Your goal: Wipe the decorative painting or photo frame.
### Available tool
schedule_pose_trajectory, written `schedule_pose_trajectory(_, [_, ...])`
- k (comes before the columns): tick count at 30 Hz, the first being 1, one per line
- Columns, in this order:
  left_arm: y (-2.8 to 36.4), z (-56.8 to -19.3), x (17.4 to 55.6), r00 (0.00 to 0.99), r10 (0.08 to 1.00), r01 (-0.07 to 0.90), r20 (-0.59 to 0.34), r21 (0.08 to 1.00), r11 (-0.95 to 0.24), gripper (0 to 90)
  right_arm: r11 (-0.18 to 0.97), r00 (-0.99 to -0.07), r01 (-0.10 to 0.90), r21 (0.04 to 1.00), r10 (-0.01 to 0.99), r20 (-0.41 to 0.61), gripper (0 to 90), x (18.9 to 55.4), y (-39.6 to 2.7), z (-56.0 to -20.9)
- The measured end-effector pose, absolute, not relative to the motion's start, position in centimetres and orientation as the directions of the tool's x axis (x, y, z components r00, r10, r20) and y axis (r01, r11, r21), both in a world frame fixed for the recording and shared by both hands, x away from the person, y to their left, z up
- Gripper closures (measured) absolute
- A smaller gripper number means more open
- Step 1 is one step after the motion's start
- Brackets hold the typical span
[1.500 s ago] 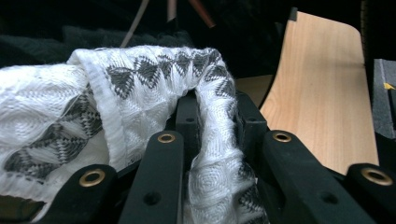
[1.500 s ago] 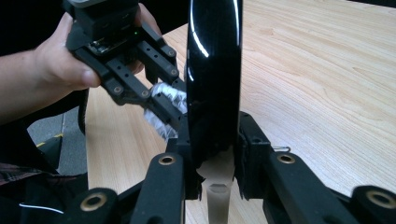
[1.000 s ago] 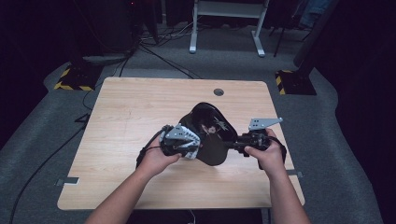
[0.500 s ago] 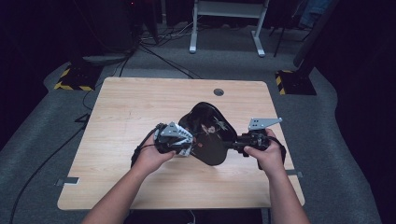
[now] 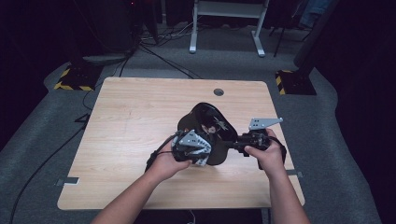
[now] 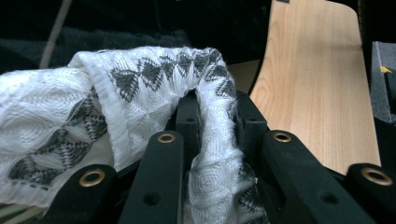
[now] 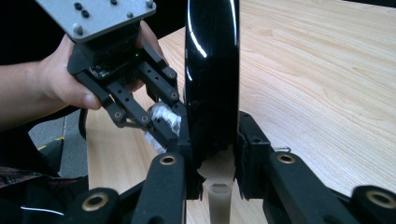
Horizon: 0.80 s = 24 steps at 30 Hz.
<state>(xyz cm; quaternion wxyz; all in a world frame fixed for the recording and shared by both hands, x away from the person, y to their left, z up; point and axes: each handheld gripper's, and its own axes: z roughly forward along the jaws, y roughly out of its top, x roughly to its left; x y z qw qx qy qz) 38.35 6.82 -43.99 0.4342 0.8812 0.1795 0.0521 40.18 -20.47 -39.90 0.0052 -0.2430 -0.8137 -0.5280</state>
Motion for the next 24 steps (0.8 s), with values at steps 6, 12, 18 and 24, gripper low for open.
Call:
schedule_pose_trajectory(6, [7.9, -44.3, 38.8, 0.925, 0.375, 0.281, -0.068, 0.787, -0.55, 76.4, 0.317, -0.881, 0.403, 0.858, 0.389, 0.27, 75.8, 40.2, -20.5, -40.0])
schedule_pose_trajectory(12, [10.3, -44.8, 39.7, 0.896, 0.436, 0.336, -0.087, 0.776, -0.533, 76.4, 0.321, -0.882, 0.401, 0.858, 0.388, 0.267, 75.4, 40.2, -20.4, -40.0])
schedule_pose_trajectory(18, [12.3, -45.3, 40.6, 0.867, 0.489, 0.373, -0.095, 0.774, -0.511, 76.4, 0.325, -0.883, 0.4, 0.857, 0.388, 0.264, 75.0, 40.2, -20.3, -40.0])
schedule_pose_trajectory(24, [12.4, -45.4, 40.7, 0.858, 0.503, 0.386, -0.102, 0.774, -0.502, 76.2, 0.321, -0.88, 0.403, 0.857, 0.392, 0.267, 74.7, 40.2, -20.2, -40.0])
